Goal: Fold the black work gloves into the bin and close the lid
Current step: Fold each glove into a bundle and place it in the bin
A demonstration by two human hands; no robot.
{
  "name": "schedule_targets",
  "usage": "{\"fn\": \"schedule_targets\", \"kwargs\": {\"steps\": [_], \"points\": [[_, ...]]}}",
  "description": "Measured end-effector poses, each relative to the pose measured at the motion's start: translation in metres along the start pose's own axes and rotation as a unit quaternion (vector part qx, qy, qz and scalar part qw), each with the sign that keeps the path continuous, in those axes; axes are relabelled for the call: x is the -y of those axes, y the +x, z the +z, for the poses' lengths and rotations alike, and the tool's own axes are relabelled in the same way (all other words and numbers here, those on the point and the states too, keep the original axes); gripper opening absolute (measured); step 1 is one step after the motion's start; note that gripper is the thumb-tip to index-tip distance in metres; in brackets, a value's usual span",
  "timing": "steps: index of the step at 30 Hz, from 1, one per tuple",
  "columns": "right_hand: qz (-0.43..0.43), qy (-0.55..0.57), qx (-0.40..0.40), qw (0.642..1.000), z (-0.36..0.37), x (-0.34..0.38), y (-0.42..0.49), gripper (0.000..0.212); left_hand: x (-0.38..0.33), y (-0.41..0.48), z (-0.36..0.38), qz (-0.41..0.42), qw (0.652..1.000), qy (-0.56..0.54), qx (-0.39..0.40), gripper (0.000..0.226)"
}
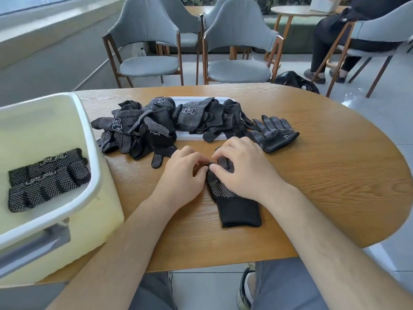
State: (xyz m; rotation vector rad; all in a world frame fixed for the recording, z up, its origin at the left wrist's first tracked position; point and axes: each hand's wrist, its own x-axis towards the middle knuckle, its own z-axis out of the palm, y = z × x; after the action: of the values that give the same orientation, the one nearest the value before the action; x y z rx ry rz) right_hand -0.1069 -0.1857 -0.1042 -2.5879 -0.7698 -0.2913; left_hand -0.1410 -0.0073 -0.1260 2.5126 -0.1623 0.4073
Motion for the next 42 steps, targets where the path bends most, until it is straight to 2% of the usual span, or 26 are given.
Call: {"fn": "schedule_targets", "kwargs": {"steps": [3,6,10,16,19,21,23,27,30,32,34,37,40,42], "points": [[0.004,0.034,0.022,0.999,0.014,-0.008,0.009,0.019,0.003,0.001,-0.001,-0.002,1.0,-0.022,-0.006,0.014],[0.007,0.104,-0.021,0.994,0.022,-0.016,0.005,0.01,0.003,0.001,0.0,-0.01,1.0,-0.02,-0.003,0.013],[0.01,0.142,-0.067,0.988,0.021,-0.015,0.005,0.021,0.005,0.002,0.0,-0.02,0.999,-0.034,-0.008,0.015],[-0.007,0.067,-0.018,0.998,0.022,-0.013,0.002,0.019,0.005,0.004,-0.004,-0.052,0.997,-0.046,-0.021,0.015],[-0.007,0.057,-0.034,0.998,0.015,-0.008,-0.001,0.031,0.004,0.002,-0.003,-0.048,0.997,-0.055,-0.033,0.01],[-0.018,0.047,-0.06,0.997,0.004,-0.002,-0.01,0.029,0.001,0.0,-0.005,-0.05,0.994,-0.086,-0.041,0.003],[-0.034,0.054,-0.045,0.997,-0.004,0.004,-0.028,0.026,-0.001,-0.003,-0.006,-0.037,0.993,-0.11,-0.022,0.01],[-0.033,0.058,0.048,0.997,-0.001,0.004,-0.058,0.03,0.002,-0.003,-0.002,0.033,0.999,0.041,0.0,0.021],[-0.03,0.066,0.074,0.995,-0.006,0.001,-0.057,0.031,-0.001,-0.004,0.0,0.069,0.991,0.105,-0.046,0.025],[-0.026,0.093,0.092,0.991,-0.014,0.0,-0.048,0.022,-0.003,-0.005,0.002,0.085,0.988,0.111,-0.069,0.03],[0.002,0.132,0.065,0.989,-0.021,-0.007,-0.025,0.013,-0.003,-0.006,0.004,0.1,0.988,0.101,-0.061,0.033],[0.04,0.105,-0.004,0.994,-0.017,-0.022,0.017,0.008,-0.002,-0.006,0.01,0.134,0.987,0.089,-0.007,0.04],[0.064,0.068,0.002,0.996,0.003,-0.033,0.035,0.017,-0.001,-0.007,0.013,0.148,0.984,0.096,-0.001,0.04],[0.07,0.076,-0.02,0.994,0.015,-0.035,0.033,0.017,-0.001,-0.008,0.013,0.141,0.985,0.097,-0.004,0.04]]}}
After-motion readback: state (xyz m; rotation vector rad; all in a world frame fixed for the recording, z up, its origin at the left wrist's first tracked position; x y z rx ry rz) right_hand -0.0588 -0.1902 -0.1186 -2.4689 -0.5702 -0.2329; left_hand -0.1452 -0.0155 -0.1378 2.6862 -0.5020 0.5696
